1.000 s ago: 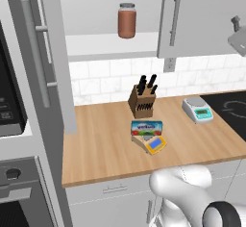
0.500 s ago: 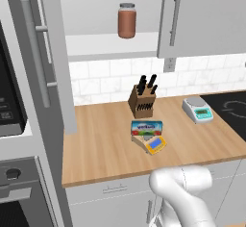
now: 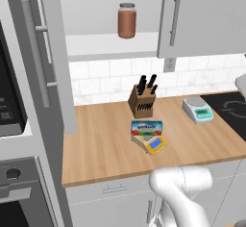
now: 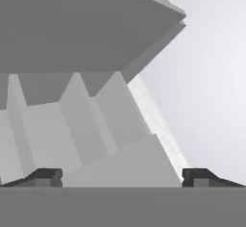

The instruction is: Pick the boxed food and place it on the digital scale for weighing, and close the cabinet.

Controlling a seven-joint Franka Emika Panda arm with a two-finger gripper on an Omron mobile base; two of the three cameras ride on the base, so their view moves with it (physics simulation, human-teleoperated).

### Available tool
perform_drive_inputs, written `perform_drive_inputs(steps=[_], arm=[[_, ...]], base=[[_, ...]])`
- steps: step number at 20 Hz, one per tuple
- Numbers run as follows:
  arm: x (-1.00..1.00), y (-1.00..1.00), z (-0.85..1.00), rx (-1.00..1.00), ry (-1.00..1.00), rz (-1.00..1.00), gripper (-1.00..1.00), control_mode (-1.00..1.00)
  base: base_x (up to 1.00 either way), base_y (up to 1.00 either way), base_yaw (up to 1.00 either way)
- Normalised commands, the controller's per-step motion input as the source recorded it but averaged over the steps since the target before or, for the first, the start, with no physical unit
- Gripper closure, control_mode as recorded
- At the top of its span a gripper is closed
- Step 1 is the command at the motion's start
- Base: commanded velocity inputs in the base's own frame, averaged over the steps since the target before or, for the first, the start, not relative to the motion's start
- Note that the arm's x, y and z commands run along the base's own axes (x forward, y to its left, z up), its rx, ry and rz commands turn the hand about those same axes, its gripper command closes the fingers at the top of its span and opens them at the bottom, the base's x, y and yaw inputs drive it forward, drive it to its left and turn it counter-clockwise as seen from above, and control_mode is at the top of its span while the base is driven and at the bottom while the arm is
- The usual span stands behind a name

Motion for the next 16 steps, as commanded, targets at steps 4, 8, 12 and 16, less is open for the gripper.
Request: perform_drive_inputs(steps=[4, 8, 12, 16], arm=[[-0.80, 0.62, -0.14, 0.11, -0.01, -0.08, -1.00, -1.00], [-0.96, 0.90, -0.29, 0.10, -0.02, -0.06, -1.00, -1.00], [-0.74, 1.00, -0.48, 0.02, -0.03, -0.09, -1.00, -1.00], [-0.21, 1.00, -0.69, 0.00, -0.03, -0.13, -1.00, -1.00]], base=[[0.00, 0.00, 0.00], [0.00, 0.00, 0.00], [0.00, 0.00, 0.00], [0.00, 0.00, 0.00]])
